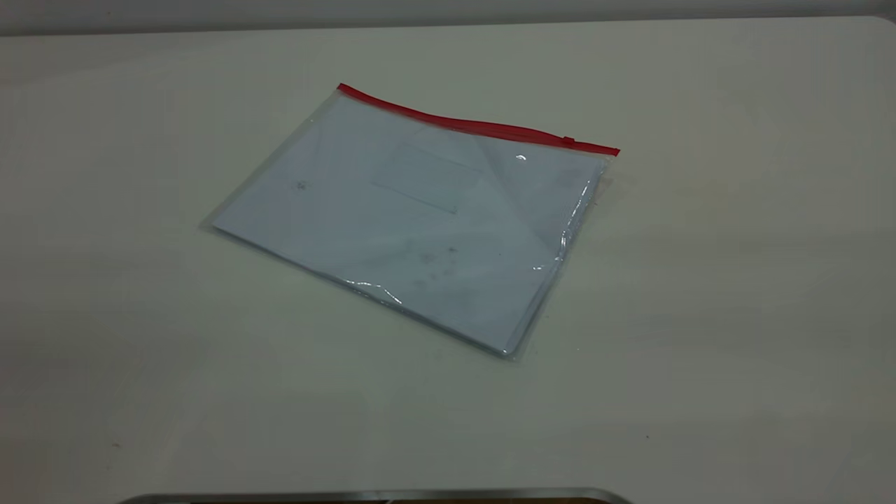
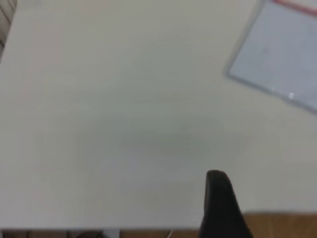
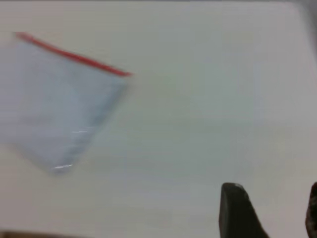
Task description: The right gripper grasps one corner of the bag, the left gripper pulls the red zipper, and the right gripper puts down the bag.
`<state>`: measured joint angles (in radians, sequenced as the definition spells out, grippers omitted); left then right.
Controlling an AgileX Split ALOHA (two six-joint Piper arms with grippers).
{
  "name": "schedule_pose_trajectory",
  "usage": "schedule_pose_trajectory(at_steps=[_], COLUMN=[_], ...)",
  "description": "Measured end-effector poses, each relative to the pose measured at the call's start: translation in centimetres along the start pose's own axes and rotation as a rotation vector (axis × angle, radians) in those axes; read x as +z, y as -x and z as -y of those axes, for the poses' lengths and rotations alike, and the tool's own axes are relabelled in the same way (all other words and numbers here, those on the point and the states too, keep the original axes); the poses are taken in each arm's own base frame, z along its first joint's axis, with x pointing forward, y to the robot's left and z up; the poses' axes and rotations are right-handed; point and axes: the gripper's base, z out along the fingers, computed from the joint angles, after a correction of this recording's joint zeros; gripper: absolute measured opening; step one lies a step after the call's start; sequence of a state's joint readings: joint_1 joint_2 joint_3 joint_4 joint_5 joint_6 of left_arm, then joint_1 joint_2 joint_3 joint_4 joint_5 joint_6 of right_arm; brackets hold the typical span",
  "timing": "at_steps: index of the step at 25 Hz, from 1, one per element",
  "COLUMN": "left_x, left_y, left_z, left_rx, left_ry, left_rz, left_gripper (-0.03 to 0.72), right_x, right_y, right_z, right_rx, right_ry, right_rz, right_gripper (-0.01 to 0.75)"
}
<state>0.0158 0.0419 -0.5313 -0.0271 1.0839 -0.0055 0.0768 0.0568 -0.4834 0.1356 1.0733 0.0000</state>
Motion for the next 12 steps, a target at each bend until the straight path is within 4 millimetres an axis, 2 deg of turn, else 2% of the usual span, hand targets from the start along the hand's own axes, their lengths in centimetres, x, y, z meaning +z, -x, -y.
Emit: schedule_pose_trajectory(at_steps=[2, 5, 8, 12], left_x=[0.0, 1.3, 4.2, 8.5], left_y=[2.0, 5.4, 8.6, 11.4], left_z=[0.0, 0.0, 0.0, 0.2], left_rx=[-0.021, -0.03, -0.023, 0.032], left_ry=[0.001, 0.001, -0.001, -0.019], left_rz=[0.028, 0.028, -0.009, -0.081], left_gripper=[0.534, 0.534, 0.534, 0.534], right_x=[1.2, 3.7, 6.8, 12.0], right_y=[1.2, 3.1, 4.9, 6.4], right_z=[-0.5, -0.4, -0.1, 0.2], right_rx=[-0.008, -0.044, -0.048, -0.016], right_ry=[0.06, 0.066, 0.06, 0.086], right_rz=[-0.025, -0.066, -0.093, -0.14], right_gripper=[0.391, 0.438, 0.493, 0.52])
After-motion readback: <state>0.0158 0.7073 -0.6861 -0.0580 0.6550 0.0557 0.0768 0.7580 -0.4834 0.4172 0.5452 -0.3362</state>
